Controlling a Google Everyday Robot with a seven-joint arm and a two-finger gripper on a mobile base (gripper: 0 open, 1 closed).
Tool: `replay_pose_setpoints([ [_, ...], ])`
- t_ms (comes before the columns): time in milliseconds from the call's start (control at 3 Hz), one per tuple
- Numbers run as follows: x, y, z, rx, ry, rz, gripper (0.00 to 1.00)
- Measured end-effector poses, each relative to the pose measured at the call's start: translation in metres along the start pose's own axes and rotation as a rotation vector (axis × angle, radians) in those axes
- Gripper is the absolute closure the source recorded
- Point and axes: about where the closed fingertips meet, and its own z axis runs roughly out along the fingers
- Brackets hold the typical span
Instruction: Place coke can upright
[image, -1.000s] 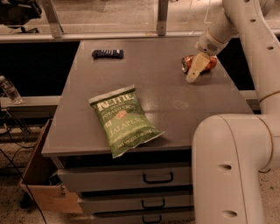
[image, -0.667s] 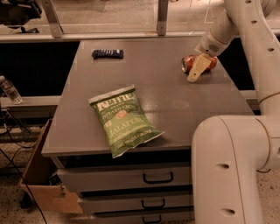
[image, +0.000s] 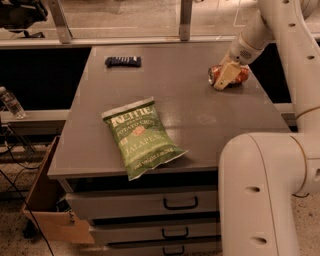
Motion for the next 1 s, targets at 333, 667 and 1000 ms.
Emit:
replay_pose_setpoints([
  [333, -0.019, 0.013, -0.023, -0.025, -0.078, -0.031, 0.92],
  [667, -0.037, 0.026, -0.051, -0.04, -0.152, -0.031, 1.0],
  [1000, -0.047, 0.044, -0.08, -0.079, -0.302, 0.029, 1.0],
])
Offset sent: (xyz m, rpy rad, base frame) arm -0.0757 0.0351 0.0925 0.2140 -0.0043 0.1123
